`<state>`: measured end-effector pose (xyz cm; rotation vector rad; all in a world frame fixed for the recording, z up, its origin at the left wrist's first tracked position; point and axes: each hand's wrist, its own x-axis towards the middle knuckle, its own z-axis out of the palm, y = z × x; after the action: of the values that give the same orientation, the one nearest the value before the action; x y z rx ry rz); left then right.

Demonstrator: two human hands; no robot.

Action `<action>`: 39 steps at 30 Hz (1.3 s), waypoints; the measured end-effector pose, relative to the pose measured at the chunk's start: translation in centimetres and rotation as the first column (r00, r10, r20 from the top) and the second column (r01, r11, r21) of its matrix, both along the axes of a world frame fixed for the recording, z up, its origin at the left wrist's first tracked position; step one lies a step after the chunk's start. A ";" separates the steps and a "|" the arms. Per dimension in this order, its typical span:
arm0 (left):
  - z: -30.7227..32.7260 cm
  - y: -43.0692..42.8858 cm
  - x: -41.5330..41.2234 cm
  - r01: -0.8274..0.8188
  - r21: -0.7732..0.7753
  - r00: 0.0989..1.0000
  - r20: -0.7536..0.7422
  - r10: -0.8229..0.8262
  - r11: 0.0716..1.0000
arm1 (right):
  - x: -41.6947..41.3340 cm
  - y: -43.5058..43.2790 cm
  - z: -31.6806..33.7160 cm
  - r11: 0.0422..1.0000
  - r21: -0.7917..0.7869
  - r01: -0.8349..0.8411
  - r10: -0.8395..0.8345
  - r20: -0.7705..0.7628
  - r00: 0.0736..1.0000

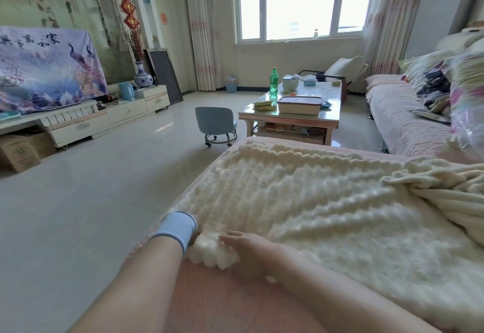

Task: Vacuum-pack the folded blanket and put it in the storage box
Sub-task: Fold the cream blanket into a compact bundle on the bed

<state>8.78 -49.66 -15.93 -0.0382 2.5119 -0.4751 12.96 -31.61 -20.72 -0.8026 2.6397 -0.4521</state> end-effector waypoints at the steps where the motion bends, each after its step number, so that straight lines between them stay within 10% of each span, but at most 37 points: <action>1: 0.3 0.6 0.2 -0.027 0.017 1.000 0.005 0.027 0.999 | 0.3 1.1 0.1 0.997 -0.047 0.054 -0.053 0.015 0.998; 11: 4.7 22.7 1.3 0.375 0.514 0.913 -0.347 -0.212 0.771 | 3.0 21.8 5.1 0.862 -0.002 0.507 -0.496 -0.214 0.842; 18: 0.9 39.8 6.6 0.560 0.599 0.819 -0.297 -0.490 0.573 | 10.7 40.1 2.1 0.522 0.321 0.790 -0.693 -0.380 0.613; 22: -2.5 45.7 8.0 0.550 0.573 0.789 -0.119 -0.603 0.607 | 12.0 46.7 1.8 0.429 -0.052 0.902 -0.900 -0.111 0.422; 26: -2.7 49.5 6.1 0.584 0.523 0.804 -0.268 -0.531 0.621 | 11.0 51.1 2.0 0.425 -0.240 0.873 -0.826 -0.498 0.265; 33: -4.8 54.9 4.9 0.454 0.813 0.884 -0.357 -0.303 0.364 | 8.2 54.7 0.6 0.434 0.056 0.899 -0.888 -0.143 0.438; 39: -4.8 56.7 6.9 0.446 0.873 0.868 -0.367 -0.335 0.200 | 10.8 54.8 1.7 0.492 -0.108 0.864 -0.870 -0.083 0.485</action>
<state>15.69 7.04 -20.71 1.1121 2.4475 0.9700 23.75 23.21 -19.06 0.6592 2.9818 -0.7212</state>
